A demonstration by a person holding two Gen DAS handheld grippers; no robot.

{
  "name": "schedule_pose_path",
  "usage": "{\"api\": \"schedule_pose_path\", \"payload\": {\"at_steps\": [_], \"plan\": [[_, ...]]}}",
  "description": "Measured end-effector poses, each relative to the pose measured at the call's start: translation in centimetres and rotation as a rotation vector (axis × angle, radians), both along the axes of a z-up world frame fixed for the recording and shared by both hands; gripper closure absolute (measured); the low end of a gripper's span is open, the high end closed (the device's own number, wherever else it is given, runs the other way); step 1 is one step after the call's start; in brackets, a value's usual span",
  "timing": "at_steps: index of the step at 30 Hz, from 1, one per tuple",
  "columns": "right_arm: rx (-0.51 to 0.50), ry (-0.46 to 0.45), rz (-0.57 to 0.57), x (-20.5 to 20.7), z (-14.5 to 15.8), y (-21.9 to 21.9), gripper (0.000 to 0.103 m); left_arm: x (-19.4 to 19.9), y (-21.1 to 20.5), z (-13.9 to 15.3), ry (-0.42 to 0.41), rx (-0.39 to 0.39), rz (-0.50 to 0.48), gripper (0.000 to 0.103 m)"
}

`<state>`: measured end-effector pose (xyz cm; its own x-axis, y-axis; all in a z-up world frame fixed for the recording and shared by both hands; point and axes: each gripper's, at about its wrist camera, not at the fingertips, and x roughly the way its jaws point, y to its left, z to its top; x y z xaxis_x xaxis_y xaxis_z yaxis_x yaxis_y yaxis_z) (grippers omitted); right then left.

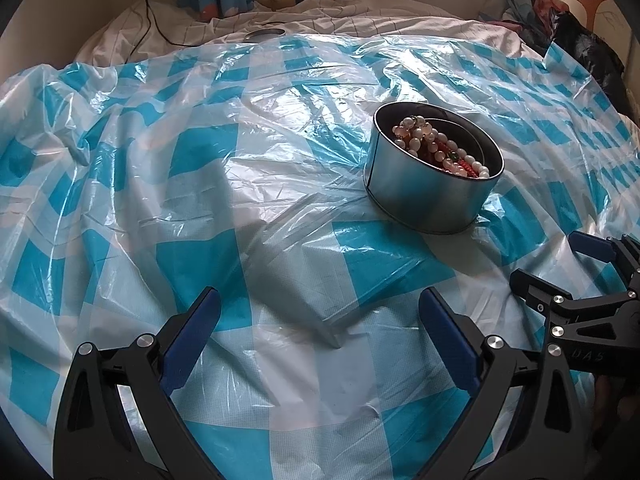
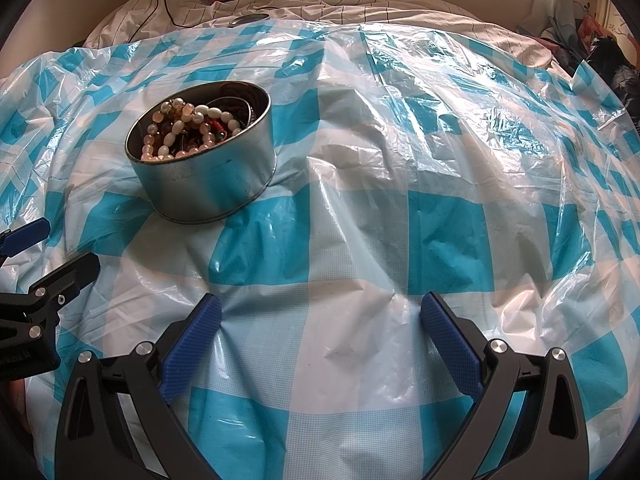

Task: Organize jewelry

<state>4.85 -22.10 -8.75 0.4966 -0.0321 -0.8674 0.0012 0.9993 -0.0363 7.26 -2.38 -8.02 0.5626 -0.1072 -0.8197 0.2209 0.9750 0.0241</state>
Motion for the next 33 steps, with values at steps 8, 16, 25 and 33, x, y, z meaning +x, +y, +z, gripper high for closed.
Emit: {"api": "schedule_pose_path", "payload": {"at_steps": [8, 16, 25, 33], "plan": [[0.0, 0.0, 0.0, -0.01, 0.0, 0.0, 0.007, -0.03, -0.07, -0.09, 0.006, 0.002, -0.001, 0.008], [0.0, 0.0, 0.0, -0.01, -0.01, 0.01, 0.007, 0.03, -0.06, -0.09, 0.008, 0.002, -0.001, 0.008], [0.004, 0.001, -0.001, -0.05, -0.08, -0.1, 0.007, 0.04, -0.03, -0.17, 0.009, 0.002, -0.001, 0.008], [0.008, 0.005, -0.002, -0.01, -0.31, -0.28, 0.007, 0.07, -0.02, -0.13, 0.01, 0.002, -0.002, 0.008]]}}
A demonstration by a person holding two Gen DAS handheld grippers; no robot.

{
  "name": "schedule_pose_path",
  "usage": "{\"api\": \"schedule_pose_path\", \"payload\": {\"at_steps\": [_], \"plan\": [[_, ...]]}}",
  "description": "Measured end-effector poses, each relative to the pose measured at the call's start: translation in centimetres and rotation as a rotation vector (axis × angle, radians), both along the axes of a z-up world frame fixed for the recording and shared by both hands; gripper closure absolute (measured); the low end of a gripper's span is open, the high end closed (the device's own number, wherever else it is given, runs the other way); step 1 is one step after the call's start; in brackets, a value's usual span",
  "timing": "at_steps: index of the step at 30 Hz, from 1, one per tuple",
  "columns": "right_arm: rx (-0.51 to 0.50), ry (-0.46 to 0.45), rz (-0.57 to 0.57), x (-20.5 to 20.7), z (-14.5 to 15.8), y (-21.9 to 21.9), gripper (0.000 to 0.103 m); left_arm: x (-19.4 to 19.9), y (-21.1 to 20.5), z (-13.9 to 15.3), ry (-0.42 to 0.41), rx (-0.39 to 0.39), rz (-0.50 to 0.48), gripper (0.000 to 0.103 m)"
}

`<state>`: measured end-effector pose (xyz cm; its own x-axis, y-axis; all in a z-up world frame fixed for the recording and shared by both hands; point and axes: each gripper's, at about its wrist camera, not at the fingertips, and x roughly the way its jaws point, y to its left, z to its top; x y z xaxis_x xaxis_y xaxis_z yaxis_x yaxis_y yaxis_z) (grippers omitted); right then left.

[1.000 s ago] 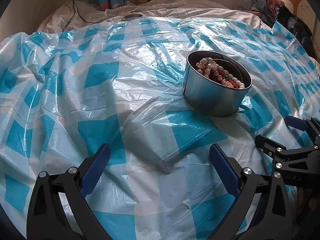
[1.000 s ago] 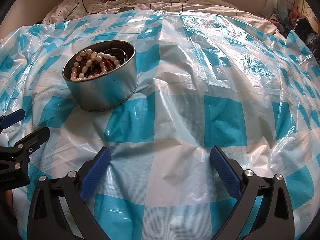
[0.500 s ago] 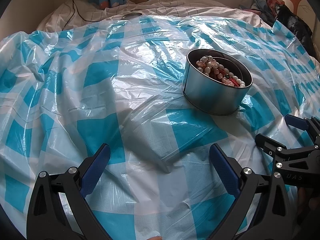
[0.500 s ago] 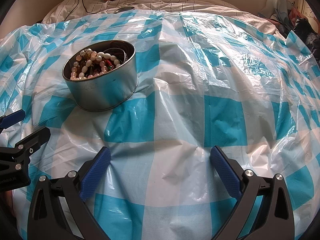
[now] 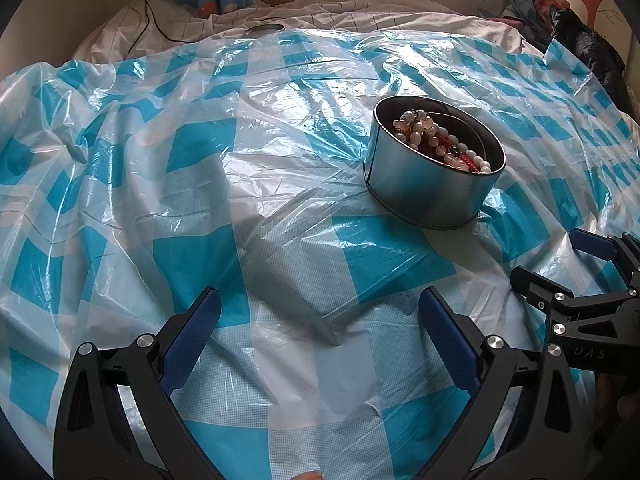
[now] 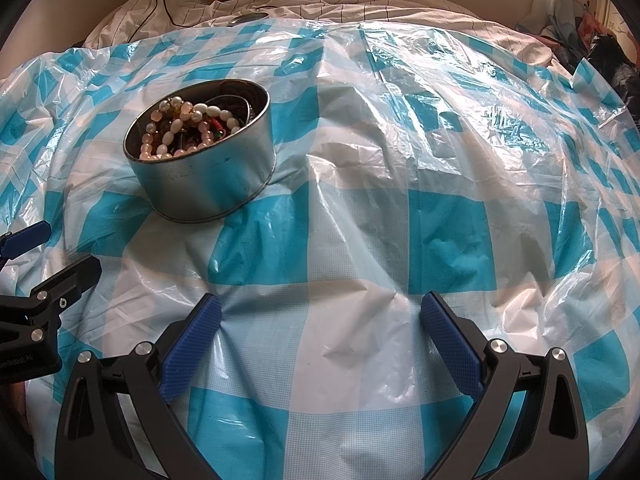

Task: Organize jewelry

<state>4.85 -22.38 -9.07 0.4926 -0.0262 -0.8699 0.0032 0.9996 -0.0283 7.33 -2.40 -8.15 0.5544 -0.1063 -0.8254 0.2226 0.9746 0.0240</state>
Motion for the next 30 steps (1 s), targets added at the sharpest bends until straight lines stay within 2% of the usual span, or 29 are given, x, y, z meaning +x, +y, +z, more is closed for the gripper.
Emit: {"api": "schedule_pose_path", "payload": {"at_steps": [30], "plan": [[0.003, 0.002, -0.002, 0.15, -0.14, 0.0, 0.007, 0.01, 0.22, -0.63, 0.016, -0.014, 0.002, 0.008]]}}
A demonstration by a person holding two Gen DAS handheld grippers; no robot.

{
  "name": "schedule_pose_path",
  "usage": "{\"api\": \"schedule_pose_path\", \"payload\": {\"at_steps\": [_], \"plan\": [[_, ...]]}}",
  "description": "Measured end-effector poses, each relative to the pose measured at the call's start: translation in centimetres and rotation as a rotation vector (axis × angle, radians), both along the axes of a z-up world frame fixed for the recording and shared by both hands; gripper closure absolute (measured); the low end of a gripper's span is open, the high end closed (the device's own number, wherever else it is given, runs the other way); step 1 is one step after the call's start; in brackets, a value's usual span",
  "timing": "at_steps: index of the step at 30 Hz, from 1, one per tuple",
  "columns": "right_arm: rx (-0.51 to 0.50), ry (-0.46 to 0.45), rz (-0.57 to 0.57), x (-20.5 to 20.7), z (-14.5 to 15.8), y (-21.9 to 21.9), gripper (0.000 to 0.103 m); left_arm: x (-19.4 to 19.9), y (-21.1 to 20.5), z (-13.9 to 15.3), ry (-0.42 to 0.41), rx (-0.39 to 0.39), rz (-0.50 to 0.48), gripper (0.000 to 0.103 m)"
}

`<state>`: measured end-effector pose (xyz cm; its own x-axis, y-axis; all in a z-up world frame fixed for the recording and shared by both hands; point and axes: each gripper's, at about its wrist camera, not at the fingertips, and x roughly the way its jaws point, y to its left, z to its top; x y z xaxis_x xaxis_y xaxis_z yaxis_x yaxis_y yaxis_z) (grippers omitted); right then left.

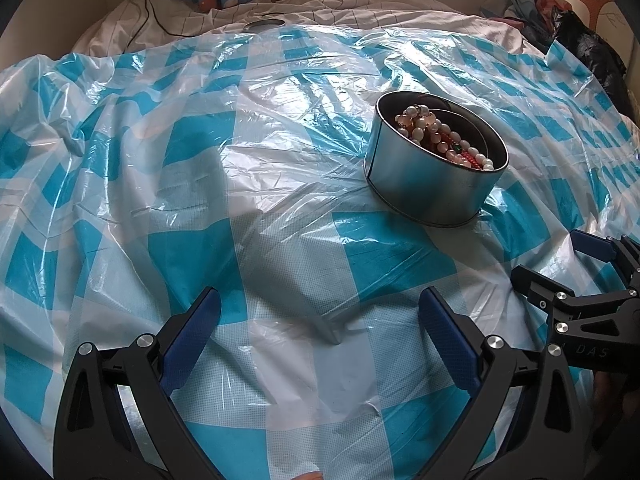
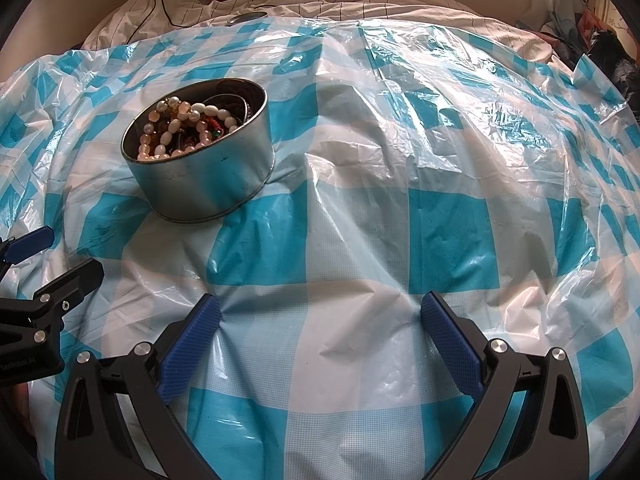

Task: Organize jewelry

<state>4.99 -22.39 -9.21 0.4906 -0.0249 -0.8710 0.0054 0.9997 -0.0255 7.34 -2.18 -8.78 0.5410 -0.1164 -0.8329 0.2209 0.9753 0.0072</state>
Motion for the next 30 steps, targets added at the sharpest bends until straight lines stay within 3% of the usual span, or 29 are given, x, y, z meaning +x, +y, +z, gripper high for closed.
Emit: {"api": "schedule_pose_path", "payload": {"at_steps": [30], "plan": [[-0.013, -0.001, 0.0, -0.01, -0.03, 0.19, 0.007, 0.14, -0.07, -0.15, 0.002, 0.003, -0.003, 0.008]]}}
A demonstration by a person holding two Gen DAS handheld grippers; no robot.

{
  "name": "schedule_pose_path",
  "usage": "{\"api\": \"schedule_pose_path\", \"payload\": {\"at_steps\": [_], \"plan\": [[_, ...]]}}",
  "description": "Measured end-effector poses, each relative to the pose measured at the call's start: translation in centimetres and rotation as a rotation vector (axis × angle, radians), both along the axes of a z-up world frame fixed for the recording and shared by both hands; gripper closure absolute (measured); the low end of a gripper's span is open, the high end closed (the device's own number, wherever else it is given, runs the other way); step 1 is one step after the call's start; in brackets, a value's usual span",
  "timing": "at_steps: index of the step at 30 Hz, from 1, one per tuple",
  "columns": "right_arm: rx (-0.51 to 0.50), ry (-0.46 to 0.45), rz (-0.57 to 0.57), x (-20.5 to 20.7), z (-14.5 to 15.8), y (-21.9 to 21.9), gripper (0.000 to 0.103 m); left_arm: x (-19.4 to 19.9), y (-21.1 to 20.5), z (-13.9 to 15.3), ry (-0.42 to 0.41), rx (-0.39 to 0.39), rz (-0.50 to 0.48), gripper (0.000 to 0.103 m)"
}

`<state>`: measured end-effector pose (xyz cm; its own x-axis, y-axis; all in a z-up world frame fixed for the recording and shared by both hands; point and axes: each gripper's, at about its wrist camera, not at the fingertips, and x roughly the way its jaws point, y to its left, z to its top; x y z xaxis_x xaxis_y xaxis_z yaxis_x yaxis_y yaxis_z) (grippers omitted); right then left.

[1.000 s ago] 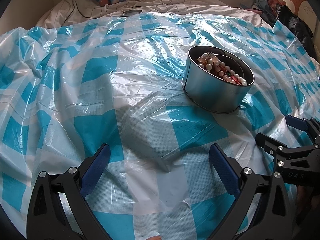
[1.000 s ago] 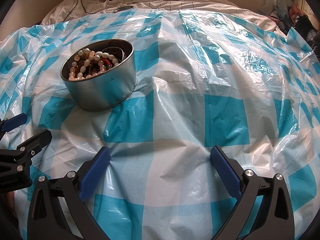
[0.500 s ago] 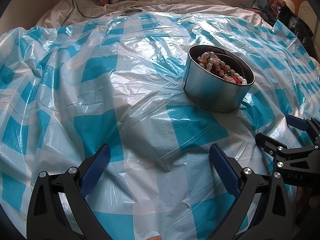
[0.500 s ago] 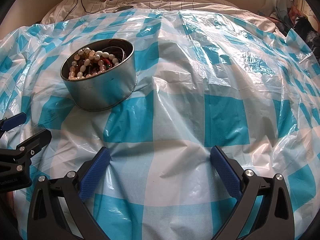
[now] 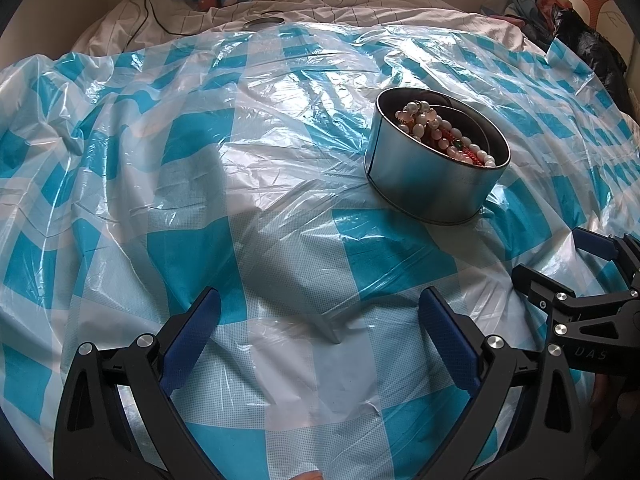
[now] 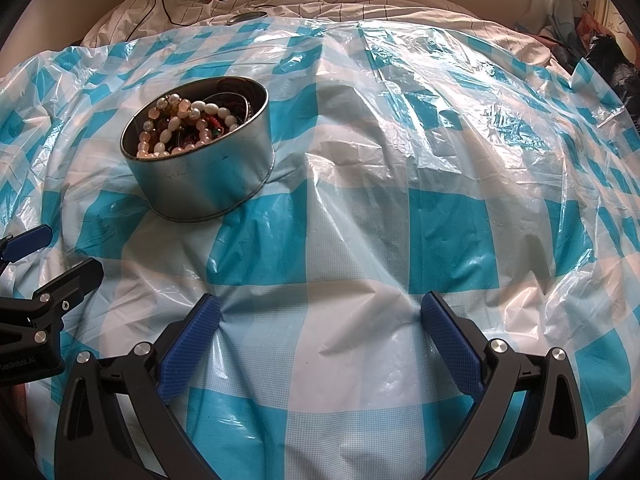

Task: Organize jewelry

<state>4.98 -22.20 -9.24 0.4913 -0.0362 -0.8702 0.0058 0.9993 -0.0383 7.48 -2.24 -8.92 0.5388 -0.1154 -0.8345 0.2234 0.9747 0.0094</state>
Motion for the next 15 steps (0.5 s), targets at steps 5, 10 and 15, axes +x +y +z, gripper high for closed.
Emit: {"api": "schedule_pose_path", "payload": {"at_steps": [5, 10, 15], "plan": [[0.0, 0.0, 0.0, -0.01, 0.0, 0.03, 0.007, 0.0, 0.01, -0.08, 0.001, 0.0, -0.001, 0.008], [-0.001, 0.0, 0.0, -0.02, 0.0, 0.05, 0.007, -0.08, 0.04, -0.12, 0.001, 0.001, -0.001, 0.008], [-0.001, 0.0, 0.0, -0.02, 0.0, 0.07, 0.007, 0.02, -0.01, -0.12, 0.001, 0.001, -0.001, 0.008]]}}
